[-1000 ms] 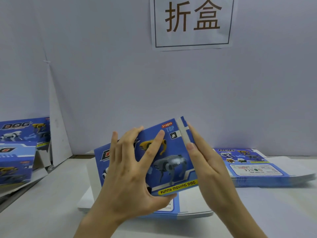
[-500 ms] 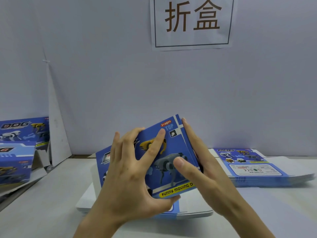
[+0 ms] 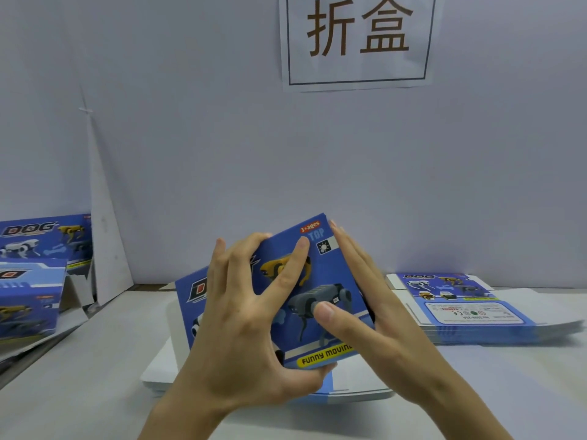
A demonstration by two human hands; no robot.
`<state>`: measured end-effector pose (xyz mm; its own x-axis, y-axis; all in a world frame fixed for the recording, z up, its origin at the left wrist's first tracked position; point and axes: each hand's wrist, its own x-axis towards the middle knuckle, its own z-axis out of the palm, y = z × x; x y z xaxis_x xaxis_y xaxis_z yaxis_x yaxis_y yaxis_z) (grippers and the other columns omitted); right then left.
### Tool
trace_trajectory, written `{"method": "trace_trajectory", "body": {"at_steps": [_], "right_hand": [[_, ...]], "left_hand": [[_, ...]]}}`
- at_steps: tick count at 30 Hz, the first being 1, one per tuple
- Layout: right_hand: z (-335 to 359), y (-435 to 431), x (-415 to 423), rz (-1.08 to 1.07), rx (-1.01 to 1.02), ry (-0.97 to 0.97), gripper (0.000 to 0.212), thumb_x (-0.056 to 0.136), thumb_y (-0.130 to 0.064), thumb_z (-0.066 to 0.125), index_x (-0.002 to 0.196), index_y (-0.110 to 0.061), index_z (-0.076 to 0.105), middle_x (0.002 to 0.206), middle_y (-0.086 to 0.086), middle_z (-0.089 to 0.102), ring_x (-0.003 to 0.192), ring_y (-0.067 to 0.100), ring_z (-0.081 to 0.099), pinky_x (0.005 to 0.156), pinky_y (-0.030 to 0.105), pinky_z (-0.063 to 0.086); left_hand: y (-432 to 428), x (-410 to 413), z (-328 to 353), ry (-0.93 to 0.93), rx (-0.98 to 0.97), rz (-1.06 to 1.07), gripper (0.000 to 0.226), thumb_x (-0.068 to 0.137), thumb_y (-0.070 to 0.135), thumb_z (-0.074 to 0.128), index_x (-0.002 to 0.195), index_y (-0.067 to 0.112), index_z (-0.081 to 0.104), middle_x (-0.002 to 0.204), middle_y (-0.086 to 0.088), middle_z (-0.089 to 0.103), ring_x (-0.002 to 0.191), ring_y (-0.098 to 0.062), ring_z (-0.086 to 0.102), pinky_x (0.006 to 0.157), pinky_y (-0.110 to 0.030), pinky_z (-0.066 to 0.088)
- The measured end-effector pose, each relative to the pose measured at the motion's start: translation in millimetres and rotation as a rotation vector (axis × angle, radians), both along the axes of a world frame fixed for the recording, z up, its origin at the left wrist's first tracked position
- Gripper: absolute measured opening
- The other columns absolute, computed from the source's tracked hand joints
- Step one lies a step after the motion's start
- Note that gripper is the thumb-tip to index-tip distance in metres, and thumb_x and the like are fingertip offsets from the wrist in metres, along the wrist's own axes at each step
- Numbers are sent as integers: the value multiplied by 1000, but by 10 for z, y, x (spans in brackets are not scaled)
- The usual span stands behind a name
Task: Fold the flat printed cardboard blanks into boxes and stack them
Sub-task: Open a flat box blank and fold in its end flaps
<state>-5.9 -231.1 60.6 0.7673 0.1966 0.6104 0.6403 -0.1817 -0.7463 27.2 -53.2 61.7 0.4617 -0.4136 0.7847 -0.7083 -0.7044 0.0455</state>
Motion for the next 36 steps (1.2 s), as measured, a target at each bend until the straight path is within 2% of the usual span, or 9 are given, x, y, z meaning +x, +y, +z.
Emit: {"method": "trace_trajectory", "body": {"at_steps": [9,15,18,21,24,27,30,33,36], "right_hand": [[-142,45,75,-11,-66,43,78,78,-52,63,140,-63,17,154,-27,20,144,7,25,106,45,42],[-160,72,92,-24,59,63,71,76,-55,60,139,-60,27,149,-33,29,142,-4,20,111,29,37],[-112,16,128,34,279,244,72,76,-37,70,139,-45,35,121,-26,62,113,2,60,79,20,55],[-79,-31,180,-77,401,326,91,65,-30,83,143,-35,36,113,-13,67,94,7,70,62,17,54],[-99,-45,224,-193,557,325,106,54,-25,83,146,-34,30,116,1,65,92,15,71,66,28,56],[-137,-60,263,-185,746,328,96,60,-20,69,145,-36,29,109,5,67,94,23,69,70,37,56],[-150,-77,277,-111,757,338,87,62,-19,56,144,-32,30,98,5,69,93,27,66,76,43,55],[-158,-102,279,-133,647,324,91,59,-14,52,145,-33,30,99,7,67,88,18,67,80,40,53],[-137,-153,270,-266,536,266,87,60,-18,52,143,-34,31,113,-3,62,97,8,63,69,19,51]], "left_hand": [[94,75,-20,13,13,13,110,53,70,63,148,27,28,139,-12,33,130,-29,36,116,-57,8],[136,137,-63,43,50,-42,109,55,68,65,148,28,26,144,-9,31,139,-22,28,119,-50,0],[167,160,-37,-28,82,-19,101,62,72,60,146,23,32,148,-12,32,141,-26,27,117,-52,5],[145,171,-40,-51,17,73,96,68,76,51,142,17,42,147,-15,38,138,-32,33,114,-57,16],[69,178,-88,101,-164,200,103,68,86,34,148,21,30,153,-16,23,143,-30,17,114,-57,16],[-35,172,-142,382,-586,207,102,69,89,25,149,38,-10,160,-1,-2,145,-9,9,119,-42,14],[-32,235,-151,800,-996,-126,100,69,77,46,147,44,-6,135,0,52,89,0,69,66,-18,55],[20,342,-157,925,-1184,-413,90,56,64,63,135,35,33,110,-1,69,93,-19,71,77,-35,56],[53,360,-138,720,-1107,-473,100,56,49,87,136,41,28,104,4,73,98,-21,70,80,-35,58]]}}
